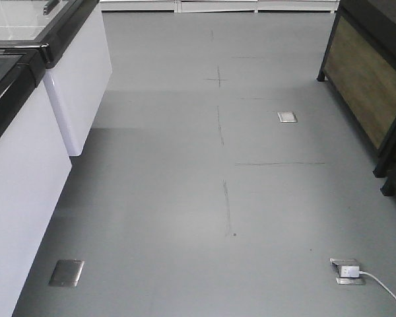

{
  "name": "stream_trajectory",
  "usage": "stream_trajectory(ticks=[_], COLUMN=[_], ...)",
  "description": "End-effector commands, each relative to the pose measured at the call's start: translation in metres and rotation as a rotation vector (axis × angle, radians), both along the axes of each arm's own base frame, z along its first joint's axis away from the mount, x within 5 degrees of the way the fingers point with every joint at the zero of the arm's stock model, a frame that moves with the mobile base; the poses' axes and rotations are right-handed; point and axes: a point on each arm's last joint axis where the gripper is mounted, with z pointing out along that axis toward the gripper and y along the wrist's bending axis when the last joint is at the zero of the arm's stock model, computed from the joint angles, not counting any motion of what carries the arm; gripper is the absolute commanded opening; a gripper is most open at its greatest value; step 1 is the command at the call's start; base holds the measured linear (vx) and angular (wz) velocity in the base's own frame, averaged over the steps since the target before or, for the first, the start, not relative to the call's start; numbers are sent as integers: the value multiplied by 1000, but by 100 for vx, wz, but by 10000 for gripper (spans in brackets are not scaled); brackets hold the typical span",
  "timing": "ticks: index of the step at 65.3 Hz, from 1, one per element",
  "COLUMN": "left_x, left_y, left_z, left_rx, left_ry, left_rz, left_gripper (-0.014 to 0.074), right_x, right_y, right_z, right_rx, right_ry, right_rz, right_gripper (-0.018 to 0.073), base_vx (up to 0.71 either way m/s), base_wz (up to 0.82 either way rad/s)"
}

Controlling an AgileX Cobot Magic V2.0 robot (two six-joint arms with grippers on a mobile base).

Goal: Left arm holds basket, right arm returns cookies

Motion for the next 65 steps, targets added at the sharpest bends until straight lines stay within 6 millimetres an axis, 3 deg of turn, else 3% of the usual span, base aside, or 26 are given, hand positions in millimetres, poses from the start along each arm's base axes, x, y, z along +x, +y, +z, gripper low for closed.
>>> stream_trajectory(ticks=[1,23,35,45,65], left_x=[7,31,36,35,28], left_y=[0,0,3,17,47], left_z=[3,-8,-10,-9,-8], left_rx=[55,65,64,37,-224], left_ry=[19,115,128,121,74], left_rz=[13,11,34,122,276], left_gripper=[218,430,437,437,437], right_x=[0,0,0,0,0], right_y=[0,0,0,0,0], right_z=[1,1,1,1,1], right_rx=[-15,-15,-15,-15,-15], right_ry=[-65,-65,-65,-65,-65], right_rz=[-1,-1,-1,-1,-1], right_gripper=[-6,-6,-6,-6,-6], base_vx=[0,0,0,0,0], base_wz=[0,0,0,0,0])
